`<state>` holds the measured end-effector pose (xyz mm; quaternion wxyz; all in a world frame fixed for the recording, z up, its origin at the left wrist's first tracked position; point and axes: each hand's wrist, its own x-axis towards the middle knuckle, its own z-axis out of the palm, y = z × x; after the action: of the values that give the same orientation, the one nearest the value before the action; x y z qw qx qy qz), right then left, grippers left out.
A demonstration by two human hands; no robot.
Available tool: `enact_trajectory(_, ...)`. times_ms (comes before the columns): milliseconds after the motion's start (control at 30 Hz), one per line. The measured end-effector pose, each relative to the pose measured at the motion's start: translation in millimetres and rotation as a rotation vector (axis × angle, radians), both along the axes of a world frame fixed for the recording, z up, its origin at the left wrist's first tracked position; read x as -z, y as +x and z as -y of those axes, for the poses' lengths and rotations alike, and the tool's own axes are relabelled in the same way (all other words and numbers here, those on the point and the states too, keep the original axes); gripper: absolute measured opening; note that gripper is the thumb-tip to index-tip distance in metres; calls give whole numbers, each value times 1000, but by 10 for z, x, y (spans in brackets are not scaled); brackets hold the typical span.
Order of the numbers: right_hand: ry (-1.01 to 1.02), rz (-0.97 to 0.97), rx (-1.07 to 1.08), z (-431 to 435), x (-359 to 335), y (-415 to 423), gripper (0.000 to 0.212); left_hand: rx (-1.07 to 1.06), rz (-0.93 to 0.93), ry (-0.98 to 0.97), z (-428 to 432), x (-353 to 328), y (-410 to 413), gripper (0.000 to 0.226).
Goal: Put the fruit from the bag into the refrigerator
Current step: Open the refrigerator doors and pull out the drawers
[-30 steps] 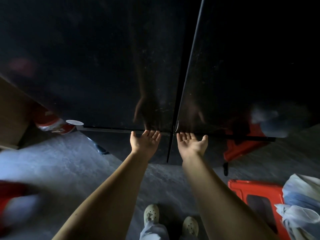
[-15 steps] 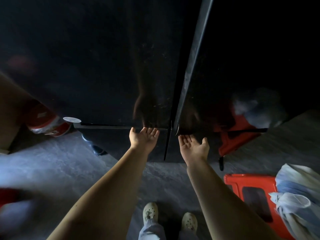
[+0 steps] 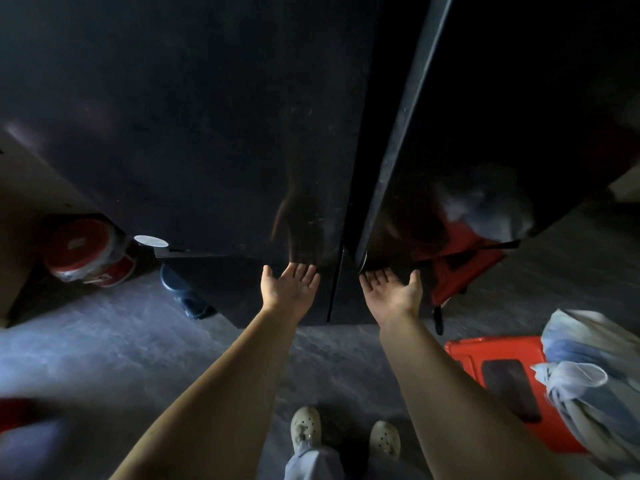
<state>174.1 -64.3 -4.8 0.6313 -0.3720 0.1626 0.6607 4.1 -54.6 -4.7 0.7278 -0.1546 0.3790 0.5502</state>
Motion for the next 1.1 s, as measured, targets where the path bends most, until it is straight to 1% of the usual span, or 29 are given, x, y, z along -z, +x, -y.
enact_trajectory(167, -13, 19, 6, 180, 29, 56, 75, 10, -10, 2, 75, 26, -22, 70)
enact_trajectory(300, -32, 28, 15, 355, 118, 141, 68, 7, -54, 5, 220, 104, 6, 66)
enact_trajectory(400, -20, 7, -75, 503, 169, 205, 65, 19, -85, 18, 379, 157, 9, 64)
enact_trajectory(467, -5, -30, -79, 619, 148, 243, 56, 3, -71, 15, 506, 182, 10, 63)
enact_trajectory(567, 4, -39, 17, 824, 107, 321, 40, -25, -44, 10, 729, 189, 43, 64)
enact_trajectory(667, 15, -11, 45, 1008, 91, 439, 35, -102, -70, -24, 953, 177, 61, 58)
enact_trajectory(767, 16, 2, 19, 1126, 106, 530, 34, -199, -93, -38, 1148, 221, -23, 52)
enact_trajectory(867, -14, 14, 2, 1212, 122, 590, 35, -229, -119, -31, 1300, 210, -120, 50)
enact_trajectory(1033, -79, 69, -115, 1412, 131, 604, 40, -182, -148, -36, 1521, 121, -186, 54)
enact_trajectory(1100, -103, 79, -115, 1511, 79, 575, 52, -141, -148, -53, 1580, 81, -220, 61)
